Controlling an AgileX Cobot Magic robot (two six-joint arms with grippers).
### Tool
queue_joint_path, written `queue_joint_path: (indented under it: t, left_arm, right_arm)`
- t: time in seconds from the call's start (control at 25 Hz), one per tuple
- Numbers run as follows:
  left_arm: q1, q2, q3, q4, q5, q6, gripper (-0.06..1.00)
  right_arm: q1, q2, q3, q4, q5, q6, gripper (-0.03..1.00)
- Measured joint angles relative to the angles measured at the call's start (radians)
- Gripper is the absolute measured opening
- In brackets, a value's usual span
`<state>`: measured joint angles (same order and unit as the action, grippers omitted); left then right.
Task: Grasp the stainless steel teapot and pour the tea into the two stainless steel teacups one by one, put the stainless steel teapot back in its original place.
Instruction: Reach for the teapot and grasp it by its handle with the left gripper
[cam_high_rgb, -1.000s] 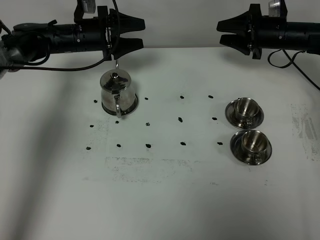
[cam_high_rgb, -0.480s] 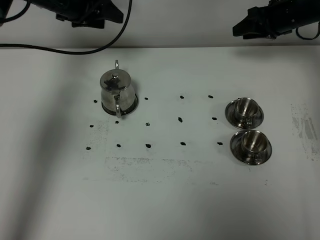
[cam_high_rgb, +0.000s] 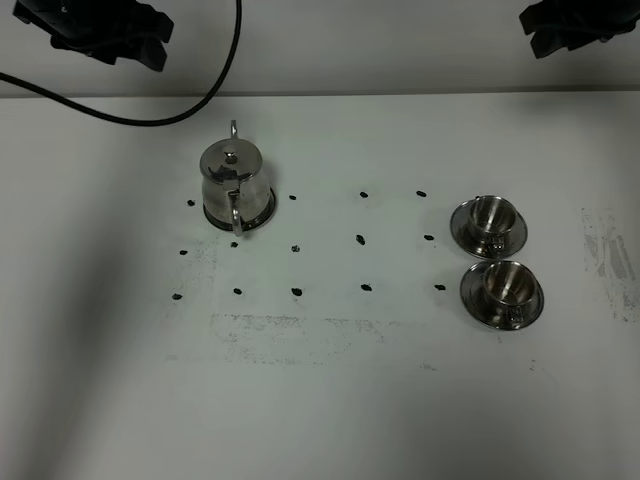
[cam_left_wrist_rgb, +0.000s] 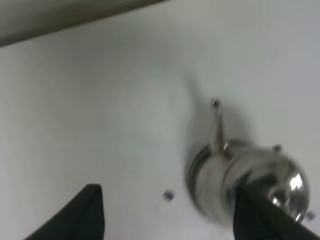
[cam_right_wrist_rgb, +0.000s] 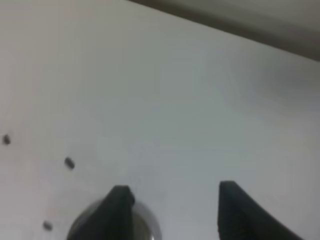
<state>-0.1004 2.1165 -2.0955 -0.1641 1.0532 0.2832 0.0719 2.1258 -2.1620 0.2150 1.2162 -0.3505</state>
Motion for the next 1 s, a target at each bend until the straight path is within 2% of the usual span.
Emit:
queue_joint_path:
  t: [0.16, 0.36, 0.52, 0.68, 0.88, 1.0]
  left_arm:
    - [0.000, -0.191, 0.210, 0.025, -0.113, 0.010, 0.53]
    - [-0.016, -0.373, 0.432, 0.048, -0.268, 0.049, 0.53]
    - [-0.044, -0.460, 0.609, 0.089, -0.378, 0.051, 0.53]
    - [-0.059, -0.512, 0.765, 0.098, -0.528, 0.051, 0.53]
    - [-0.070, -0.546, 0.834, 0.103, -0.644, 0.048, 0.53]
    - [-0.070, -0.555, 0.834, 0.103, -0.644, 0.034, 0.53]
  right_arm:
    - [0.003, -0.188, 0.205, -0.034, -0.018, 0.009, 0.37]
    - [0.003, -0.432, 0.469, -0.052, -0.142, 0.011, 0.37]
    - [0.003, -0.618, 0.638, -0.053, -0.216, 0.017, 0.37]
    - [0.003, -0.804, 0.769, -0.053, -0.244, 0.035, 0.37]
    - [0.003, -1.061, 0.934, -0.054, -0.249, 0.064, 0.36]
    - [0.003, -1.227, 1.024, -0.054, -0.248, 0.081, 0.34]
